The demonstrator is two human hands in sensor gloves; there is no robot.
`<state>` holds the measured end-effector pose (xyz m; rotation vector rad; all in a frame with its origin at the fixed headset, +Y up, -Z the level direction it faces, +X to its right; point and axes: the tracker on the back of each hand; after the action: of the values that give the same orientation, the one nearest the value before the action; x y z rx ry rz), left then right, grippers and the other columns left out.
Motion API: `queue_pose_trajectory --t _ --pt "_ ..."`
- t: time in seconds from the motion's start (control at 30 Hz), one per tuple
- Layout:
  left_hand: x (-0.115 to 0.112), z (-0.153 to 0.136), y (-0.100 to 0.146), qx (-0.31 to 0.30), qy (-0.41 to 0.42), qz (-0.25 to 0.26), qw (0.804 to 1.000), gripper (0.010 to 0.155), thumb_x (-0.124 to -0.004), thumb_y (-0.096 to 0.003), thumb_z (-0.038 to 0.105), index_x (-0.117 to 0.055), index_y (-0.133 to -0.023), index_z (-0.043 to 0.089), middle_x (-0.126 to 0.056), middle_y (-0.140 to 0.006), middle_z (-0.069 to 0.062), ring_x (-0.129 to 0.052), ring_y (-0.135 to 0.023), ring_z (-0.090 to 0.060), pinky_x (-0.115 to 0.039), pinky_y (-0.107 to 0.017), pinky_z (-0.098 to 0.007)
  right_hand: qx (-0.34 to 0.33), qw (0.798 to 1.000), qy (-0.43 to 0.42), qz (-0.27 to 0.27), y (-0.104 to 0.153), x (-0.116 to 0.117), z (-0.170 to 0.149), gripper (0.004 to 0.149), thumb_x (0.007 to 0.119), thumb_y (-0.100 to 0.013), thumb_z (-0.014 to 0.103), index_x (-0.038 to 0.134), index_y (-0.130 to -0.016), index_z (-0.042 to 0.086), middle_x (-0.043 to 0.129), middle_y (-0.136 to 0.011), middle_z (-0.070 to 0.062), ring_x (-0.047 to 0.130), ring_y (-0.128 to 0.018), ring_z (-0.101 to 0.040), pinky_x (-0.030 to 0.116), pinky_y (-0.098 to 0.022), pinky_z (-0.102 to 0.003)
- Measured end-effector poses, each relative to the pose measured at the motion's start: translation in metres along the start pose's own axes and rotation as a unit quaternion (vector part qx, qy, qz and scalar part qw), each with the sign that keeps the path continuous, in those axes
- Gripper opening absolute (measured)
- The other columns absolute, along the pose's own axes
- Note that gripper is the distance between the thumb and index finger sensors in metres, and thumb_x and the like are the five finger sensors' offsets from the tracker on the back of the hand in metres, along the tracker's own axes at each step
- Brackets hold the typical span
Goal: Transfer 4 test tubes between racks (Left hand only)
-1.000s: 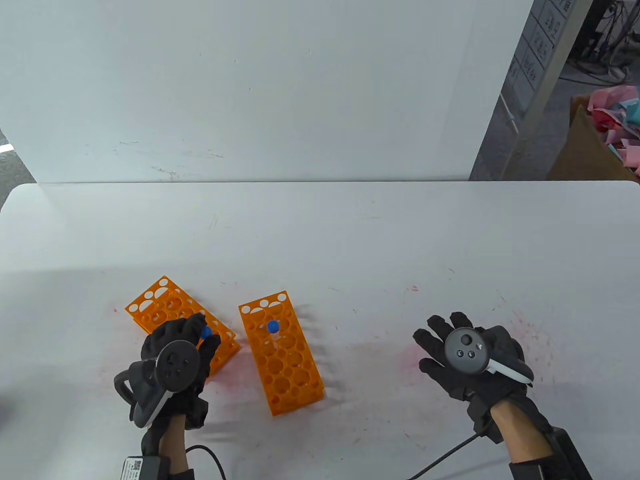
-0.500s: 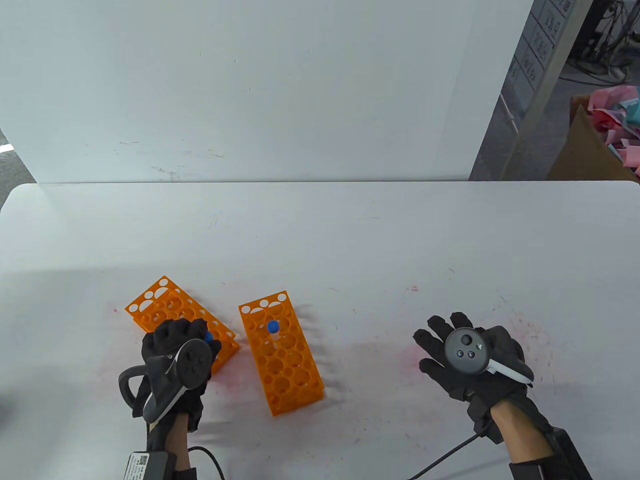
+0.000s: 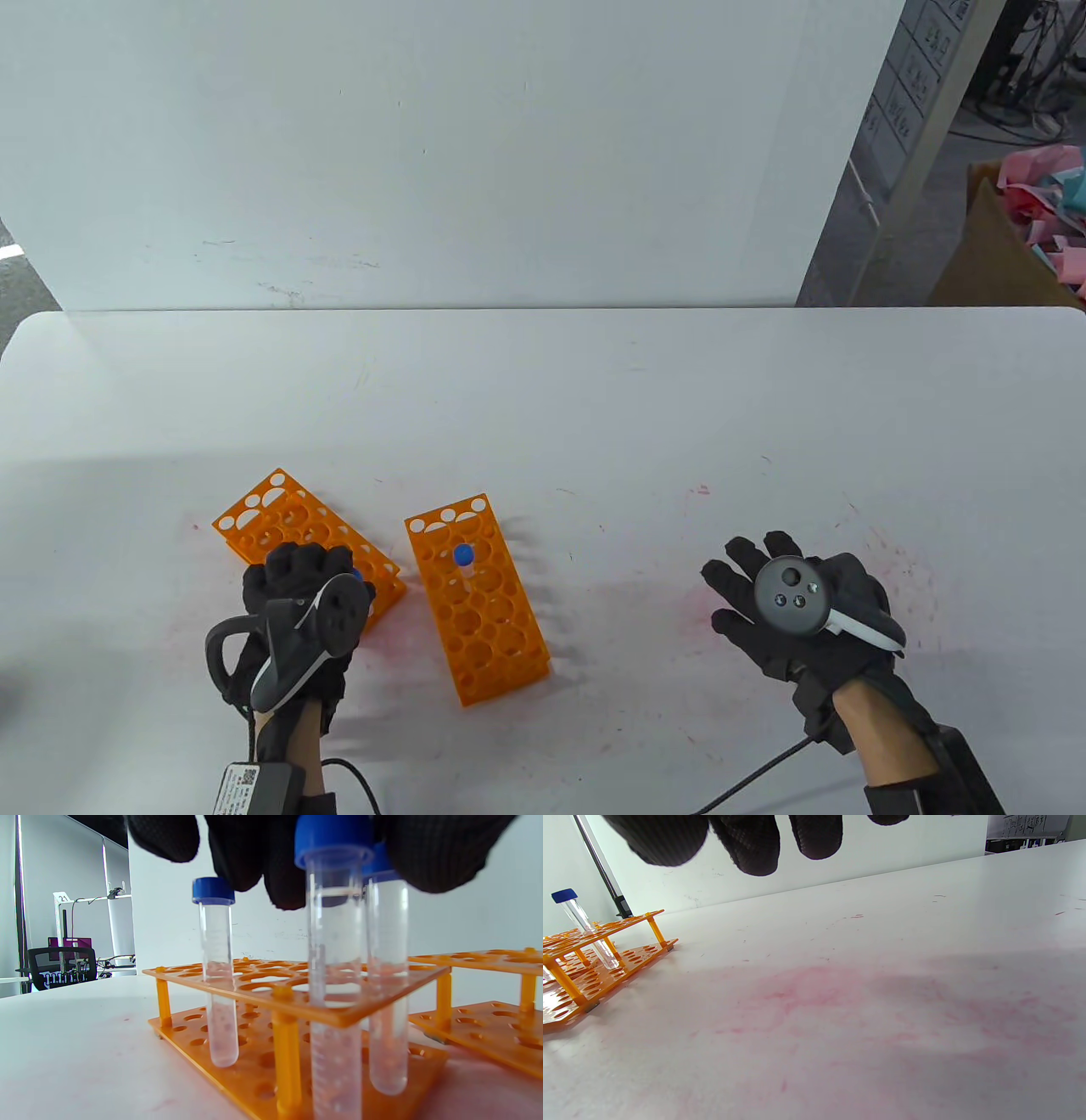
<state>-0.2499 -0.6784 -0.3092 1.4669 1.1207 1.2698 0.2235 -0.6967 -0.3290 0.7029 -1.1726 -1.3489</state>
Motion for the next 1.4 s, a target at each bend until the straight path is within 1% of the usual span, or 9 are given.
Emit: queue_pose_trajectory --t 0.4,0.53,0.77,0.97,1.17,1.4 --pt "-0.001 0.0 0.0 0.0 -0.004 -0.003 1.0 0.059 -0.074 -0.0454 0.056 -0.074 -0.097 0.028 -0.075 -0.105 -0.003 -0.07 -0.102 -0.036 -0.061 -0.072 -0.063 0.0 1.0 -0.001 0.001 0.0 0.0 0.0 0.061 0.058 -0.054 0.052 0.047 -0.109 0.027 0.033 -0.12 -0.013 0.023 -0.102 -0.054 0.032 -0.066 -0.078" --pt "0.001 -0.001 0.001 -0.002 0.013 -0.003 1.0 0.063 -0.074 -0.0452 0.057 -0.068 -0.101 0.028 -0.072 -0.108 -0.004 -0.068 -0.103 -0.036 -0.061 -0.073 -0.063 0.0 1.0 0.0 0.0 0.0 0.0 0.0 0.061 0.058 -0.054 0.052 0.047 -0.109 0.027 0.033 -0.12 -0.013 0.023 -0.102 -0.054 0.032 -0.066 -0.078" --pt "0.01 0.005 0.005 -0.016 0.018 0.023 0.999 0.064 -0.074 -0.0454 0.056 -0.065 -0.103 0.03 -0.071 -0.109 -0.004 -0.068 -0.103 -0.036 -0.062 -0.072 -0.063 0.0 1.0 0.0 0.002 0.0 0.0 0.0 0.062 0.058 -0.054 0.052 0.047 -0.109 0.027 0.034 -0.12 -0.013 0.023 -0.102 -0.054 0.032 -0.066 -0.078" --pt "0.012 0.014 0.007 -0.039 0.038 0.034 0.998 0.064 -0.073 -0.0457 0.056 -0.064 -0.104 0.031 -0.071 -0.11 -0.004 -0.069 -0.103 -0.036 -0.062 -0.072 -0.062 0.0 1.0 -0.001 0.0 0.0 -0.001 0.0 0.062 0.058 -0.054 0.052 0.047 -0.109 0.027 0.034 -0.12 -0.013 0.023 -0.102 -0.054 0.032 -0.066 -0.078" --pt "0.011 0.032 0.008 -0.077 0.051 0.03 0.995 0.064 -0.073 -0.0459 0.056 -0.062 -0.104 0.032 -0.07 -0.112 -0.004 -0.069 -0.104 -0.036 -0.063 -0.072 -0.062 0.0 1.0 -0.001 0.0 0.001 -0.001 0.0 0.061 0.058 -0.054 0.052 0.047 -0.109 0.027 0.034 -0.12 -0.013 0.023 -0.102 -0.054 0.032 -0.066 -0.078" --pt "0.01 0.052 0.008 -0.103 0.038 0.024 0.994 0.064 -0.073 -0.046 0.056 -0.061 -0.105 0.034 -0.067 -0.115 -0.006 -0.067 -0.106 -0.037 -0.062 -0.072 -0.063 0.001 1.0 -0.004 -0.001 0.001 -0.001 -0.001 0.061 0.058 -0.054 0.052 0.047 -0.109 0.027 0.034 -0.12 -0.013 0.023 -0.102 -0.054 0.031 -0.066 -0.078"
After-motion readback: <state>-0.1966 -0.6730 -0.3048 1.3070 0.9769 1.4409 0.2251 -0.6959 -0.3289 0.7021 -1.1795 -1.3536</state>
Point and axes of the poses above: the tracker on the back of each hand, its own z axis roughly to the thumb side, its own y axis roughly from the fingertips to the wrist, x = y × z
